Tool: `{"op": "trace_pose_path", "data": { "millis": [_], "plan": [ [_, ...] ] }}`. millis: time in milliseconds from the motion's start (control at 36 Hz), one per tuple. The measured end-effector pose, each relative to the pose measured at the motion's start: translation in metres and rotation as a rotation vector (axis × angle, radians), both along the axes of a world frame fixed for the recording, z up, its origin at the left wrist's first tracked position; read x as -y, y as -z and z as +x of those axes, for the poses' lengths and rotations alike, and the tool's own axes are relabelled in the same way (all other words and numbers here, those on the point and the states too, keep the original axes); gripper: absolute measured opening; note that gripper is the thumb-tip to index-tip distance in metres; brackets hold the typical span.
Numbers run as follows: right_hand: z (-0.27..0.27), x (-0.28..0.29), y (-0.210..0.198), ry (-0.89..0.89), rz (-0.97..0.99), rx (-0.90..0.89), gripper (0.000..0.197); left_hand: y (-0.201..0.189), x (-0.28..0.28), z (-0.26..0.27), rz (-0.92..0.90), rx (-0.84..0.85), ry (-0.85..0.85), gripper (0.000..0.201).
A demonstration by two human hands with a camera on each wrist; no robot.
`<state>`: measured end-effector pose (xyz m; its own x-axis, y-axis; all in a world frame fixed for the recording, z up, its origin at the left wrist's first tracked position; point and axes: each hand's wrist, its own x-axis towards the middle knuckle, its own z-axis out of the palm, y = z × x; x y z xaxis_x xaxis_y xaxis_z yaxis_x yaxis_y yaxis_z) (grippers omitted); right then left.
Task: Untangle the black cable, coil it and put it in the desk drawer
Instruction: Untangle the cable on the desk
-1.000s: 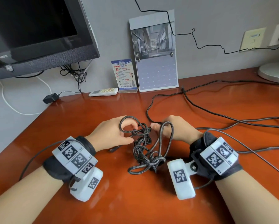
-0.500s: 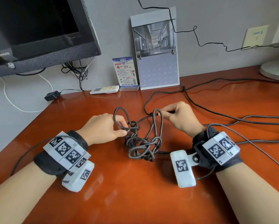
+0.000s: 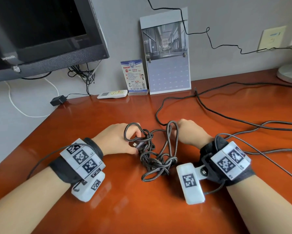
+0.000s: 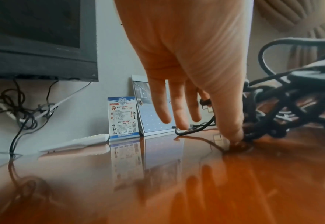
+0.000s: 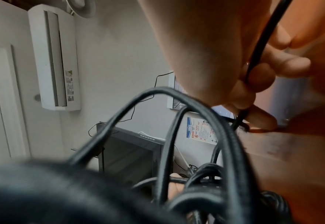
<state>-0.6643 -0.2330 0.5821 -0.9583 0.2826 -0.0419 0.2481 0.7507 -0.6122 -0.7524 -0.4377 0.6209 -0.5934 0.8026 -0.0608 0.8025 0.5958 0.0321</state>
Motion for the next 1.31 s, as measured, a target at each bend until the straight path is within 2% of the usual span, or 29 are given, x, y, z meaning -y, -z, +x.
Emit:
{"op": "trace_pose_path", "data": {
  "millis": [83,250,306,361,444,583,667,833,917,1000,1055,1139,1222,1305],
  "plan": [
    [-0.001,-0.001,0.001,-0.027,0.044,-0.031,0.036,-0.001,-0.003,0.002,-0.027,-0.061,0.036,0.034],
    [0.0,-0.006,0.004,-0.087,0.072,-0.23,0.039,0.002,-0.006,0.005,0.048,-0.129,0.096,0.032],
    [-0.001,-0.009,0.008,-0.154,0.076,-0.272,0.033,0.002,-0.004,0.005,0.066,-0.121,0.1,0.033],
    [0.0,-0.008,0.008,-0.235,0.049,-0.293,0.018,0.002,-0.003,0.004,0.071,-0.126,0.098,0.033],
    [0.0,-0.002,0.005,-0.306,-0.025,-0.326,0.031,0.002,-0.001,0.001,0.092,-0.152,0.1,0.032],
    [-0.002,0.009,0.003,-0.295,-0.1,-0.437,0.029,0.002,0.002,-0.001,0.093,-0.253,0.227,0.037],
    [-0.003,0.013,0.006,-0.283,-0.217,-0.434,0.014,0.004,0.001,0.0,0.123,-0.233,0.283,0.034],
    [-0.006,0.013,0.014,-0.283,-0.461,-0.339,0.015,0.004,-0.001,-0.005,0.059,-0.141,0.221,0.021],
    [-0.003,0.011,0.015,-0.246,-0.562,-0.324,0.01,0.004,-0.001,-0.006,0.048,-0.191,0.237,0.02],
    [-0.004,0.006,0.013,-0.268,-0.554,-0.456,0.006,0.001,0.003,-0.006,0.202,-0.274,0.339,0.025],
    [-0.006,0.006,0.012,-0.271,-0.515,-0.47,0.008,-0.003,0.006,-0.006,0.284,-0.339,0.447,0.019],
    [-0.009,0.006,0.015,-0.272,-0.519,-0.471,0.013,-0.004,0.007,-0.009,0.24,-0.385,0.567,0.007],
    [-0.007,0.01,0.014,-0.281,-0.568,-0.446,0.016,-0.004,0.004,-0.006,0.174,-0.357,0.585,0.009],
    [-0.009,0.01,0.02,-0.206,-0.748,-0.355,0.019,-0.001,0.001,-0.004,0.143,-0.28,0.546,0.013]
  ]
}}
